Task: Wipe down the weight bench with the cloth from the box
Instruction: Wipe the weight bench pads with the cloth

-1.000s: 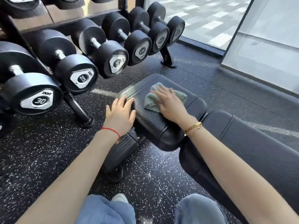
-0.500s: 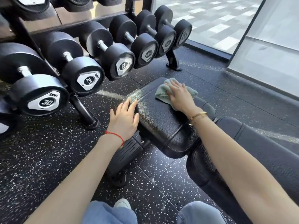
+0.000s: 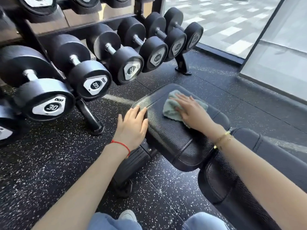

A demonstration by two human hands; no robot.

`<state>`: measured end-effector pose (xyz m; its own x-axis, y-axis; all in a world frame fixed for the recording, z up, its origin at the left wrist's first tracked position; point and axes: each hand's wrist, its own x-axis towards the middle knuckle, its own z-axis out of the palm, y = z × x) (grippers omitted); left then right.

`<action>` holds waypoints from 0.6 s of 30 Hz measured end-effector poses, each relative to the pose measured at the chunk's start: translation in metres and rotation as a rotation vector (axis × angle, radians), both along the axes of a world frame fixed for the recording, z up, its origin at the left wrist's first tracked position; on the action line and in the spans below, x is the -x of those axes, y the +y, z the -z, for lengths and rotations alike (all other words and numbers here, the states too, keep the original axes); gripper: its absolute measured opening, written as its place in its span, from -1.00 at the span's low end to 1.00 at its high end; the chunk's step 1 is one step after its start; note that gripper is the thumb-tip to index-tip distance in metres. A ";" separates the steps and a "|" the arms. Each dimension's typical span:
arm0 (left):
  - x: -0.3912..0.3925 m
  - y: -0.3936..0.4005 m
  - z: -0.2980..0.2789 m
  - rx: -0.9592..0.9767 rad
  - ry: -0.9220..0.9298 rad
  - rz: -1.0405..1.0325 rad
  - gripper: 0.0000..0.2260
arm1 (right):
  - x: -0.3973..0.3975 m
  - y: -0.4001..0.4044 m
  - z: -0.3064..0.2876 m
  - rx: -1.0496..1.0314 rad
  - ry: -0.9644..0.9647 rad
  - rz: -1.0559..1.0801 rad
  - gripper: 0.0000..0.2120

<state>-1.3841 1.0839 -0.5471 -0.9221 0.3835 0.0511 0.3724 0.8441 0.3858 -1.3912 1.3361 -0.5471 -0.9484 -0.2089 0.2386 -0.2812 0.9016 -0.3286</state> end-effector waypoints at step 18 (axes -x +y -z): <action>0.001 -0.001 -0.002 -0.041 -0.002 -0.005 -0.52 | 0.033 0.004 0.001 0.058 0.004 0.070 -0.58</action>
<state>-1.3846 1.0829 -0.5453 -0.9242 0.3765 0.0644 0.3672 0.8295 0.4209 -1.4243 1.3397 -0.5485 -0.9593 -0.1275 0.2521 -0.2194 0.8985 -0.3802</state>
